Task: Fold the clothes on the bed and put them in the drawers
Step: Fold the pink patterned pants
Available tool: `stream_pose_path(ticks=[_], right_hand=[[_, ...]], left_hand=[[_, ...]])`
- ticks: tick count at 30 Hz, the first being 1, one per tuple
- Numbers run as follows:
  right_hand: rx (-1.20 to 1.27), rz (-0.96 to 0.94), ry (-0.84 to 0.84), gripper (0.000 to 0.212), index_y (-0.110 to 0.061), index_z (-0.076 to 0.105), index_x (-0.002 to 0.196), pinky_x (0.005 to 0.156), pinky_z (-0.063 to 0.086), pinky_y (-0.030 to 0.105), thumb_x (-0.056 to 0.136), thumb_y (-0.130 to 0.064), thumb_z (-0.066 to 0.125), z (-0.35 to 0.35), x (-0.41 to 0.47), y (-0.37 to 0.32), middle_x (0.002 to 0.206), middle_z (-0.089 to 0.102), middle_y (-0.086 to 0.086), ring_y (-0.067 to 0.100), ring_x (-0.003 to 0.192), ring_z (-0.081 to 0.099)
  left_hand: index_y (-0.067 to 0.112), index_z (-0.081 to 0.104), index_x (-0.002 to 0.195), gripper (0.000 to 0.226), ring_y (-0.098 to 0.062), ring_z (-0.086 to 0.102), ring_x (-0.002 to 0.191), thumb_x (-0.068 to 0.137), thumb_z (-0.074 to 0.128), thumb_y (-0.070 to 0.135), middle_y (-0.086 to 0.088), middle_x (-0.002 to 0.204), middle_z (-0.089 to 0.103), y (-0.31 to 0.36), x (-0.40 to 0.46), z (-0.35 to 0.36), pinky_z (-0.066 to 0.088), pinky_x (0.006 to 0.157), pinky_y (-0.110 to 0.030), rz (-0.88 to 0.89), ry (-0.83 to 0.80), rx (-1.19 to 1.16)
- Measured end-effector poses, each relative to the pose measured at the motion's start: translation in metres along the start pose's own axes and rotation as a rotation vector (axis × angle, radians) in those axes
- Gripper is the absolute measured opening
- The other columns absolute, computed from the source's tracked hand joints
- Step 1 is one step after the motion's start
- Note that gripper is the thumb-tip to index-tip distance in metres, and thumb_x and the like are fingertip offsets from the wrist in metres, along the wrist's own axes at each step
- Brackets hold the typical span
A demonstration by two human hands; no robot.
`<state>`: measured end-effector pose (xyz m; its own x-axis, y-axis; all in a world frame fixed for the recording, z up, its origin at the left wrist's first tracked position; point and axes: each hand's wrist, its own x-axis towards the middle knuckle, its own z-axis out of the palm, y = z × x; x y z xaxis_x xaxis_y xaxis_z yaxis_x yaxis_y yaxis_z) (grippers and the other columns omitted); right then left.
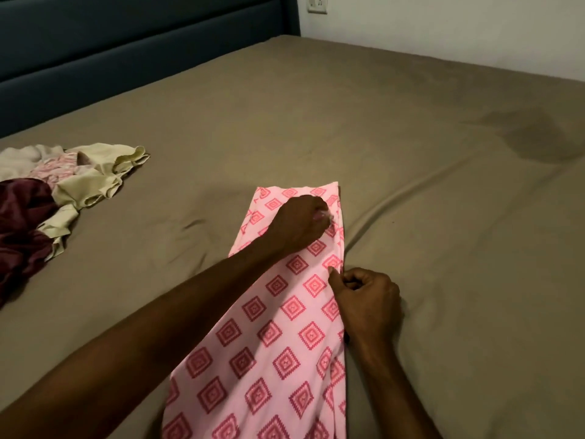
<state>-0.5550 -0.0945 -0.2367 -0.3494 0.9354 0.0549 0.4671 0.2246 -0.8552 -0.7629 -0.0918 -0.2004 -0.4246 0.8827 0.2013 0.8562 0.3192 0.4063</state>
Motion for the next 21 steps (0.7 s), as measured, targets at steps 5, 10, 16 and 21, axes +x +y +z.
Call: stream_pose_path(ticks=[5,10,16,21], right_hand=[[0.147,0.022,-0.015,0.046,-0.015,0.059,0.065,0.054,0.048,0.039,0.089,-0.053,0.054,0.0,0.005,0.008,0.056,0.062,-0.005,0.018,0.055,0.06],[0.281,0.088,-0.059,0.035,-0.017,0.074,0.072,0.062,0.057,0.042,0.082,-0.042,0.051,-0.008,-0.005,0.0,0.064,0.072,-0.006,0.022,0.062,0.068],[0.424,0.151,-0.194,0.016,-0.015,0.072,0.081,0.053,0.042,0.03,0.092,-0.022,0.063,-0.033,-0.022,-0.015,0.075,0.073,0.007,0.026,0.062,0.058],[0.418,0.212,-0.279,0.02,0.0,0.066,0.102,0.037,0.025,0.021,0.096,-0.019,0.064,-0.063,-0.067,-0.015,0.079,0.068,0.019,0.014,0.036,0.035]], left_hand=[[0.01,0.059,0.137,0.055,-0.026,0.057,0.128,0.094,0.059,0.044,-0.011,0.141,0.06,-0.009,-0.117,-0.017,0.044,0.109,-0.037,0.119,-0.011,0.0],[0.02,0.059,0.136,0.055,-0.012,0.062,0.112,0.09,0.07,0.047,0.005,0.132,0.062,-0.007,-0.242,-0.074,0.052,0.09,-0.03,-0.258,0.26,-0.288],[0.019,0.054,0.135,0.06,-0.016,0.068,0.1,0.083,0.084,0.018,-0.006,0.116,0.069,-0.007,-0.339,-0.107,0.053,0.061,-0.017,-0.698,0.179,-0.913],[0.016,0.052,0.138,0.068,-0.02,0.071,0.1,0.081,0.087,0.024,-0.007,0.116,0.071,-0.016,-0.367,-0.109,0.054,0.069,-0.028,-0.666,0.073,-0.944]])
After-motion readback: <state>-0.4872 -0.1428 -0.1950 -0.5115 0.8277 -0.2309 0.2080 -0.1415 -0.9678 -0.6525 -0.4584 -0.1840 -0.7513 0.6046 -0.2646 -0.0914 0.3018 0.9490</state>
